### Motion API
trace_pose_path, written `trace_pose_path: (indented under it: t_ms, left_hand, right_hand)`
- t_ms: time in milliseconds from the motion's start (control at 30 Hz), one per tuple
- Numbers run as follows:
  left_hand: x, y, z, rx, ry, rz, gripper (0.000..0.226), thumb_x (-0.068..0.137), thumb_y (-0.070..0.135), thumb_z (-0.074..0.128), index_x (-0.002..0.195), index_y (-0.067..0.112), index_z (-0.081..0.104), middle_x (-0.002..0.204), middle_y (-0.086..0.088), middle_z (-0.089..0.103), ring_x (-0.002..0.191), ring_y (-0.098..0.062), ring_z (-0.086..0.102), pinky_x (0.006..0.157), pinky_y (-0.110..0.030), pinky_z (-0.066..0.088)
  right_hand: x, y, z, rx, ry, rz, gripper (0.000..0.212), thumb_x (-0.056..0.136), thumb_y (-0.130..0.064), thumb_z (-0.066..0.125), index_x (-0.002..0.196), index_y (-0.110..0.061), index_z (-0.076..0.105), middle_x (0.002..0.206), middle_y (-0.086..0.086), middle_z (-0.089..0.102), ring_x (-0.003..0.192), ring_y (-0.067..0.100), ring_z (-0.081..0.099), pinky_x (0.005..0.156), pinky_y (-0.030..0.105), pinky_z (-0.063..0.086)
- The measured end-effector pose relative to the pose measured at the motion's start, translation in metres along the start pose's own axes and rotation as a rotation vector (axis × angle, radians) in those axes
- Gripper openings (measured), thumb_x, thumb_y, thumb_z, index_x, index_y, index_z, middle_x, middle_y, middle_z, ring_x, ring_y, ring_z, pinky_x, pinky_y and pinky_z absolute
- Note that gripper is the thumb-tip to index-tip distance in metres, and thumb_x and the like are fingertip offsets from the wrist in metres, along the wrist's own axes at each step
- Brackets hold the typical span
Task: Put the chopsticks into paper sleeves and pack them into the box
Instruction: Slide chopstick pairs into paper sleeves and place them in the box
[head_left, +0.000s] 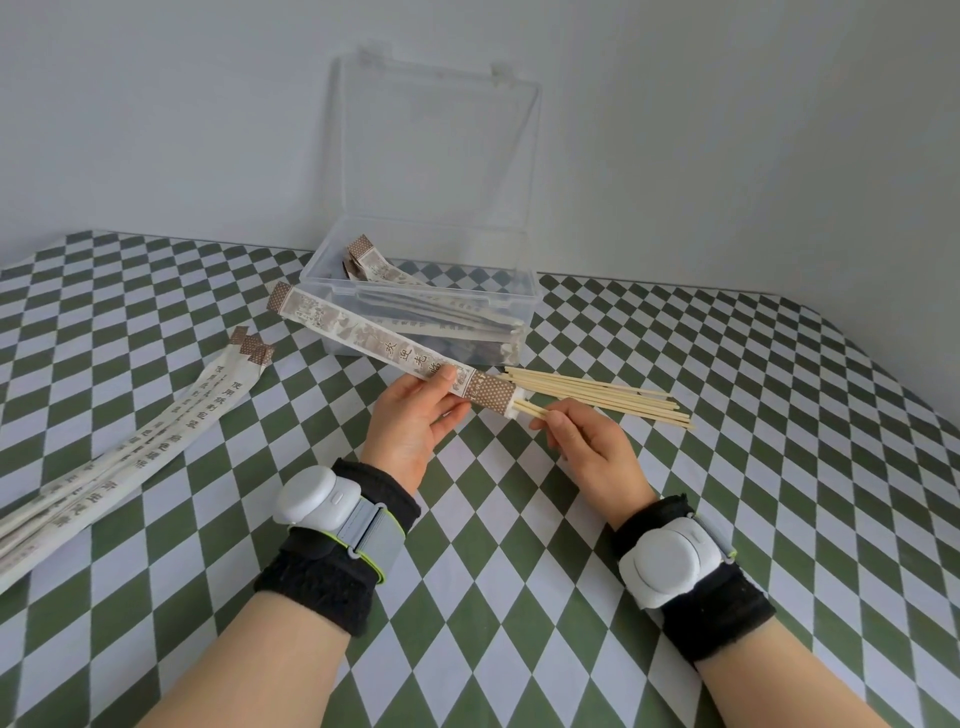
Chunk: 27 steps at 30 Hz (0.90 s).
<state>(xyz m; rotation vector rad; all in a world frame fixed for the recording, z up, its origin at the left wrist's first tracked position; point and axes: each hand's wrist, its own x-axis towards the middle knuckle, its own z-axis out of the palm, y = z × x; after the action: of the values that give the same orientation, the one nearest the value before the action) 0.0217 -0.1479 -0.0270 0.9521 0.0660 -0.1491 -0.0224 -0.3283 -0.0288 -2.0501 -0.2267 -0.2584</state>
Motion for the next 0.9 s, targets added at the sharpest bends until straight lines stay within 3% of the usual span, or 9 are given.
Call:
trace_pose_path:
  t_ms: [267,467,733,900]
  left_hand:
    - [-0.0013,-0.0013,0.0003,0.060,-0.071,-0.023,0.009,0.090,0.012,0.057,0.097,0.011,0.062,0.089,-0.003,0.073,0.084,-0.013,0.070,0.074,-0.024,0.057]
    - [-0.0014,0.0001,0.0002,0.042,-0.039,-0.046,0.007,0.090,0.011,0.057,0.095,0.011,0.061,0.085,-0.003,0.073,0.079,-0.012,0.070,0.070,-0.023,0.057]
    - [-0.0046,0.0002,0.0020,0.052,-0.097,-0.025,0.006,0.089,0.010,0.057,0.094,0.012,0.059,0.084,-0.003,0.073,0.080,-0.013,0.070,0.072,-0.024,0.057]
    - [-0.0058,-0.0005,0.0042,0.095,-0.139,-0.011,0.009,0.088,0.009,0.058,0.096,0.011,0.061,0.086,-0.002,0.073,0.082,-0.013,0.070,0.073,-0.025,0.057]
  right_hand:
    - [0.0005,0.0003,-0.0007,-0.011,-0.034,-0.020,0.020,0.086,-0.038,0.042,0.081,-0.027,0.058,0.068,-0.008,0.052,0.062,0.003,0.048,0.058,0.012,0.041]
    - [0.0014,0.0047,0.0001,0.027,-0.045,-0.012,0.023,0.095,-0.020,0.043,0.082,-0.031,0.058,0.067,-0.008,0.051,0.058,0.002,0.047,0.058,0.013,0.040]
    - [0.0027,0.0050,-0.0005,0.095,-0.060,0.021,0.016,0.085,-0.038,0.046,0.083,-0.027,0.058,0.069,-0.005,0.054,0.060,0.004,0.046,0.059,0.021,0.043]
    - [0.0030,0.0089,-0.0004,0.052,-0.095,0.048,0.012,0.092,-0.027,0.048,0.086,-0.022,0.058,0.073,-0.003,0.055,0.063,0.007,0.048,0.060,0.021,0.043]
